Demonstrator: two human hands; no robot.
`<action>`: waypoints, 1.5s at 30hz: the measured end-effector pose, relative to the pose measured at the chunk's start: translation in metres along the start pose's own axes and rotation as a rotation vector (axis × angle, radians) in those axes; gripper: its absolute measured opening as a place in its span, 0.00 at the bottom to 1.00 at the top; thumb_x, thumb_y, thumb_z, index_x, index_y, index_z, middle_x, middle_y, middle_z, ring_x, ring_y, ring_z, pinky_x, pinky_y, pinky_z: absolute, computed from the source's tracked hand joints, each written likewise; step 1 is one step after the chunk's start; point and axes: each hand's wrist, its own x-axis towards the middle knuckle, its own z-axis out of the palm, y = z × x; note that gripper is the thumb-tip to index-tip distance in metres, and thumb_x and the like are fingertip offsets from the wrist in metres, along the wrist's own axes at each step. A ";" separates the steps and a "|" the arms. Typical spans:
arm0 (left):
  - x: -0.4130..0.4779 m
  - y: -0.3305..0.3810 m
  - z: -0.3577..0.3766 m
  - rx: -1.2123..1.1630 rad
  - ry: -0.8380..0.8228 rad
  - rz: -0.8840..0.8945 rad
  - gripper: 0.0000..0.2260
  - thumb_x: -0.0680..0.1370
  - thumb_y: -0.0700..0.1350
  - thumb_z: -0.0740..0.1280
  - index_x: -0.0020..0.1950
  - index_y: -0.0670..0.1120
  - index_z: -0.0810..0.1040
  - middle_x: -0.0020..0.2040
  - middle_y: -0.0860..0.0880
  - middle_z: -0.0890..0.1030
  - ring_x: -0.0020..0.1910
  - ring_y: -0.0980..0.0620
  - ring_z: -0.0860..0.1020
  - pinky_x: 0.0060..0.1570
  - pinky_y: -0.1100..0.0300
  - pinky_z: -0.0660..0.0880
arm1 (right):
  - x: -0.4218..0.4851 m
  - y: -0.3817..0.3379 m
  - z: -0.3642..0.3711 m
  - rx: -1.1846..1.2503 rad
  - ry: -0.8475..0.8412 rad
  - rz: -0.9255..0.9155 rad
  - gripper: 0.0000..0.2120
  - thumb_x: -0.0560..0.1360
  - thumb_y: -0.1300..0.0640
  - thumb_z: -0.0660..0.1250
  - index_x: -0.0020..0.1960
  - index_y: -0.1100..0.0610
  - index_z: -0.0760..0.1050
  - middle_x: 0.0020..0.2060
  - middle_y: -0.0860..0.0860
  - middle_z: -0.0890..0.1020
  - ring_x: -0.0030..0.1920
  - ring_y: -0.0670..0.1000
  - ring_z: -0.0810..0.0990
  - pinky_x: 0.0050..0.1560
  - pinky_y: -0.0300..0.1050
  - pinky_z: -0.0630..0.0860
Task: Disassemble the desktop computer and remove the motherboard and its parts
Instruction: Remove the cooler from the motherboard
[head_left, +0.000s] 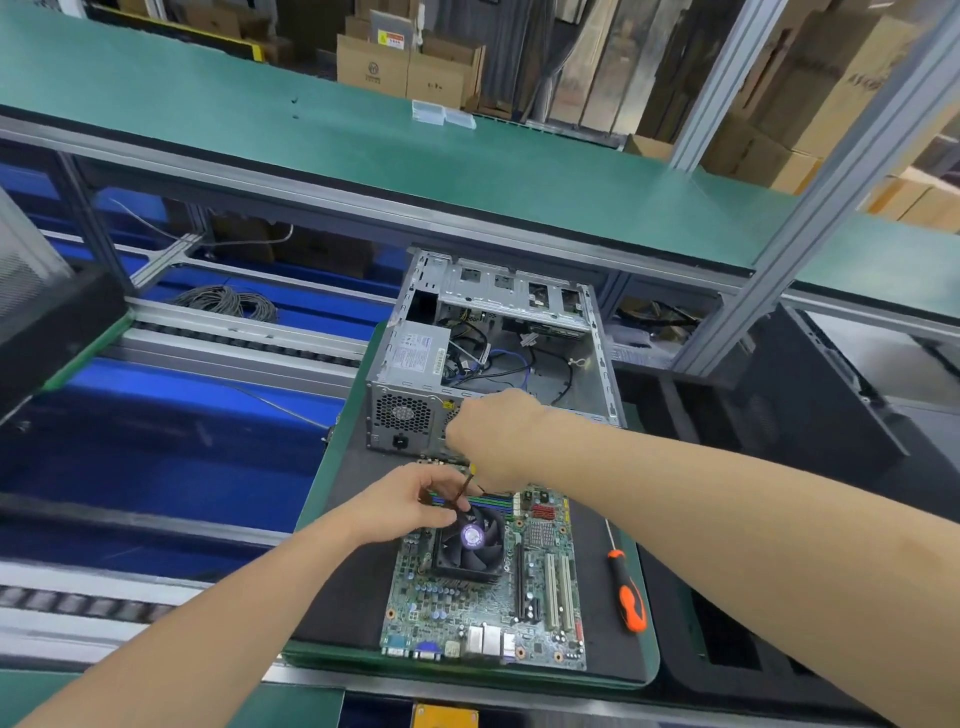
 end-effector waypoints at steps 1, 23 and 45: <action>0.002 0.006 0.003 0.144 -0.004 0.024 0.18 0.76 0.48 0.75 0.65 0.60 0.80 0.54 0.59 0.83 0.57 0.60 0.78 0.56 0.61 0.70 | -0.004 0.006 0.002 0.023 -0.008 0.039 0.06 0.79 0.54 0.67 0.51 0.54 0.71 0.37 0.49 0.65 0.33 0.52 0.70 0.30 0.45 0.65; 0.027 0.000 0.078 1.240 0.004 0.141 0.33 0.67 0.78 0.58 0.63 0.59 0.63 0.61 0.53 0.73 0.58 0.48 0.72 0.58 0.50 0.66 | -0.059 0.016 0.085 0.349 -0.107 0.172 0.10 0.74 0.58 0.65 0.35 0.55 0.69 0.34 0.52 0.75 0.31 0.52 0.74 0.28 0.40 0.66; 0.026 -0.003 0.080 1.199 0.043 0.159 0.34 0.66 0.78 0.60 0.64 0.59 0.70 0.59 0.54 0.75 0.55 0.49 0.73 0.55 0.50 0.68 | -0.052 0.010 0.079 0.304 -0.113 0.135 0.11 0.77 0.58 0.63 0.37 0.54 0.67 0.36 0.52 0.74 0.34 0.52 0.74 0.28 0.42 0.66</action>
